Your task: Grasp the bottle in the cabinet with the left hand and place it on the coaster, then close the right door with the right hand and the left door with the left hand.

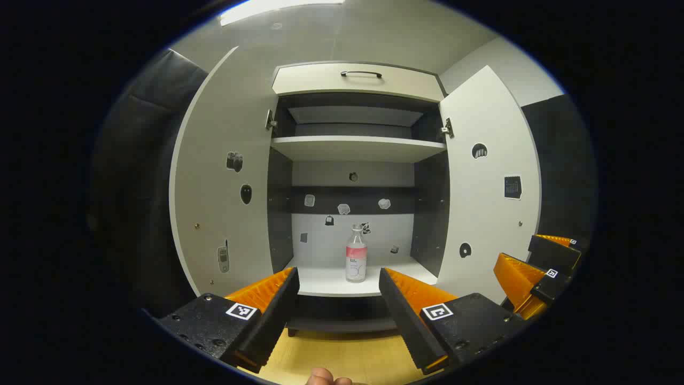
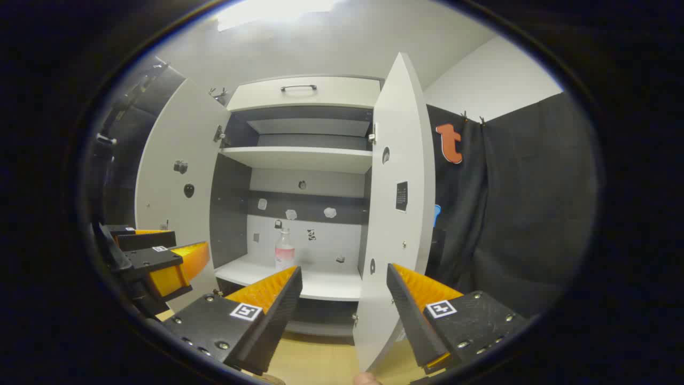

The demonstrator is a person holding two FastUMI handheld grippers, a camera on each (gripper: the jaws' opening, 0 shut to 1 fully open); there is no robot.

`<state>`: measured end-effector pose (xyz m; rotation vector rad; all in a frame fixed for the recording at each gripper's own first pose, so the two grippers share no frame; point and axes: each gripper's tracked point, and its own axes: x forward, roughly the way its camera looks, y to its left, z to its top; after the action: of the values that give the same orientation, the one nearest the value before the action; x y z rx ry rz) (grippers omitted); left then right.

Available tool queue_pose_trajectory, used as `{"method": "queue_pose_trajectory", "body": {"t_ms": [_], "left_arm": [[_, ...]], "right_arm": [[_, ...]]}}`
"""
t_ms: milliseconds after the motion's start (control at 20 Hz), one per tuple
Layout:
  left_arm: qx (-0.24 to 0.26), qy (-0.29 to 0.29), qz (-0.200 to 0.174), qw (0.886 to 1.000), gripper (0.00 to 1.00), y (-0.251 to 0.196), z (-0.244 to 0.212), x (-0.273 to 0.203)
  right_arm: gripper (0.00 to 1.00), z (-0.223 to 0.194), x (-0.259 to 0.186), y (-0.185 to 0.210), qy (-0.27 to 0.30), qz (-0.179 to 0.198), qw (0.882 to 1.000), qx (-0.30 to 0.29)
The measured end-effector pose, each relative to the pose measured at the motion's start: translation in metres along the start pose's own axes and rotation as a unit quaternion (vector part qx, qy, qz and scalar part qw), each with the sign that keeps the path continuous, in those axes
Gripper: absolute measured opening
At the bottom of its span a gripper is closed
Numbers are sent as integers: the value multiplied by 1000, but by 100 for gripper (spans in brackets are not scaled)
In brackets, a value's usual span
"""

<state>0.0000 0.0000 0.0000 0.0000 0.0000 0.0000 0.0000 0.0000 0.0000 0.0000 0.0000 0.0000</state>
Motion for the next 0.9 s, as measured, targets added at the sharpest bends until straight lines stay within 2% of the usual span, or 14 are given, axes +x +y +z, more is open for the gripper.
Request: {"method": "queue_pose_trajectory", "body": {"t_ms": [50,150,400,750,900], "left_arm": [[2,-1,-2,1000,96,0,1,2],[5,0,-4,1000,96,1,0,4],[6,2,-13,1000,96,-1,-2,10],[10,0,-14,1000,96,3,-3,18],[10,-3,-15,1000,96,3,-2,33]], "right_arm": [[96,0,1,1,0,-2,1000,1],[94,-1,1,2,-1,-6,1000,5],[96,-2,2,2,-4,-15,1000,8],[94,-2,7,7,-7,-15,1000,11],[96,0,4,4,-9,-19,1000,11]]}}
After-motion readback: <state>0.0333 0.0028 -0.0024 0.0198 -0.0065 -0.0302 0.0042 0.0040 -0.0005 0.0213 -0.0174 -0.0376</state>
